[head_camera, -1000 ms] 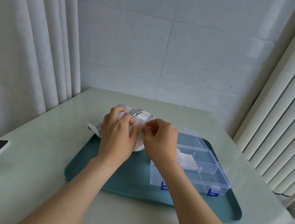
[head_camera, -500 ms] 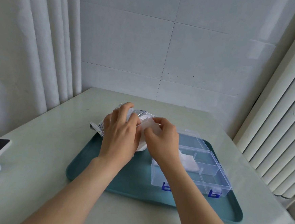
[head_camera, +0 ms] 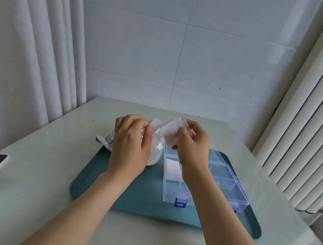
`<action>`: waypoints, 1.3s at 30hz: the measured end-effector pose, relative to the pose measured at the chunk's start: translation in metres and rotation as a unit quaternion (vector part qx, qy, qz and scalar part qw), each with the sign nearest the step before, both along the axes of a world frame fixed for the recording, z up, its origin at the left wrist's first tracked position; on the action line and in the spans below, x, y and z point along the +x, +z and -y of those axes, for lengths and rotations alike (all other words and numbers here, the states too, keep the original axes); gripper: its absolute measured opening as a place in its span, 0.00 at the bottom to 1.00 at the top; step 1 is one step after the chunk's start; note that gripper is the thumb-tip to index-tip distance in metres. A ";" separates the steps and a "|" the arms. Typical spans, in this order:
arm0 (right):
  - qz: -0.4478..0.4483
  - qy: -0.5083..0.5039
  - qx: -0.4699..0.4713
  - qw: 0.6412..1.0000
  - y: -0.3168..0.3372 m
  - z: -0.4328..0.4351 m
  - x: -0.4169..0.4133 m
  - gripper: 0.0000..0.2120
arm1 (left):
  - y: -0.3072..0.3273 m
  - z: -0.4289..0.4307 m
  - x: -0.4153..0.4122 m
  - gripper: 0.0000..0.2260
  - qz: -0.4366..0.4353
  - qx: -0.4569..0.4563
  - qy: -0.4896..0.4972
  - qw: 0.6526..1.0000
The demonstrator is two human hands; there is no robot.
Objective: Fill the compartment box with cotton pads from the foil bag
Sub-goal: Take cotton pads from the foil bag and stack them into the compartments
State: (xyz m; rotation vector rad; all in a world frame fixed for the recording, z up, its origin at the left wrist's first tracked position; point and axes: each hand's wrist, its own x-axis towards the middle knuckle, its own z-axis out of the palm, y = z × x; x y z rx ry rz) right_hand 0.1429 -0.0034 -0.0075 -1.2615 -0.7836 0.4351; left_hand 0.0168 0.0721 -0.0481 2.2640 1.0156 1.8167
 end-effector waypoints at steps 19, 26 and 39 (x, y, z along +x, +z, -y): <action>0.096 0.118 -0.032 0.988 -0.012 0.040 0.047 0.18 | 0.009 0.038 0.019 0.13 0.088 -0.441 -0.369 0.814; 0.158 0.110 -0.043 0.980 -0.023 0.036 0.046 0.22 | 0.008 0.037 0.021 0.16 0.129 -0.499 -0.400 0.758; 0.201 0.077 -0.026 0.976 -0.026 0.035 0.040 0.26 | 0.010 0.033 0.019 0.16 0.184 -0.483 -0.364 0.774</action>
